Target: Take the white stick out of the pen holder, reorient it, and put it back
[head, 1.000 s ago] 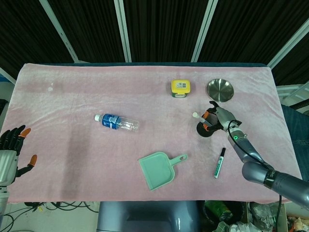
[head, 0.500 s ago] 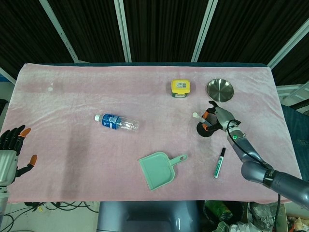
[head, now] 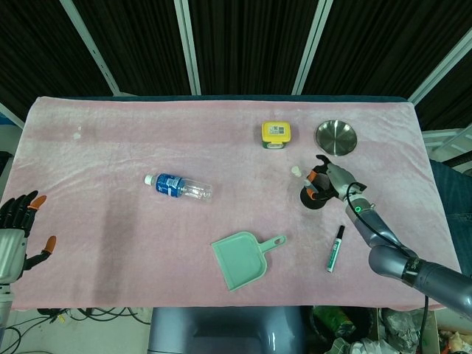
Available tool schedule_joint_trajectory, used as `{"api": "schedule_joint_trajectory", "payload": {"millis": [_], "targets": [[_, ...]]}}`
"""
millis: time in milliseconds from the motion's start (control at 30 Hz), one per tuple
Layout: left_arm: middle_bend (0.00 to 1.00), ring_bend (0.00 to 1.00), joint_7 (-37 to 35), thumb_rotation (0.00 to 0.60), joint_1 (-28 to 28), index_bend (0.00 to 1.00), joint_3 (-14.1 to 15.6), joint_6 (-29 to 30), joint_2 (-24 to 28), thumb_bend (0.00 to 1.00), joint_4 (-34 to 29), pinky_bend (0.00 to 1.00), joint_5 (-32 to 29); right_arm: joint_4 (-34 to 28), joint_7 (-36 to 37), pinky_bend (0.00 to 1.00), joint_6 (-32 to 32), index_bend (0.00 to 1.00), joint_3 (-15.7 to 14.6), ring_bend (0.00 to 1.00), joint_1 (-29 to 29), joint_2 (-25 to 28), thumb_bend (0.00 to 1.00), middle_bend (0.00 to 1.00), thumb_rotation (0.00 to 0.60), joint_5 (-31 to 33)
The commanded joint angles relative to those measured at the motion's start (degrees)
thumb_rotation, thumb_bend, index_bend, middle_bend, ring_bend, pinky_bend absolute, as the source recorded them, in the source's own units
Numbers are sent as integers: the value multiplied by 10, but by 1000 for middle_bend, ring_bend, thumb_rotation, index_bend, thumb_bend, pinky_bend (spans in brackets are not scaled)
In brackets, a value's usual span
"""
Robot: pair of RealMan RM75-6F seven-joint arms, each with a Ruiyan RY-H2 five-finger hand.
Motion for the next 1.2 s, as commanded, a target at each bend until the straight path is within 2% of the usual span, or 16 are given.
{"api": "schedule_joint_trajectory", "payload": {"millis": [33,433,633,1033,1200], "targets": [[47,0,0,600,0,96,0,0,0,377,0,0,0,0,11,140,2,587,8,131,-5,1,332,28,600,-10],[47,0,-1,600,0,99,0,0,1,377,-1,0,0,-18,44,140,36,589,39,131,-25,15,343,28,600,-72],[47,0,-3,600,1,102,-1,2,1,377,-2,0,0,-49,38,140,19,590,48,131,-10,41,343,28,600,-90],[47,0,-9,600,1,101,0,1,3,377,-3,0,1,-135,-5,140,45,605,70,131,51,62,343,26,600,-20],[47,0,-12,600,0,101,-1,0,4,377,-4,0,0,-169,10,140,48,611,85,131,57,69,343,27,600,-1]]}}
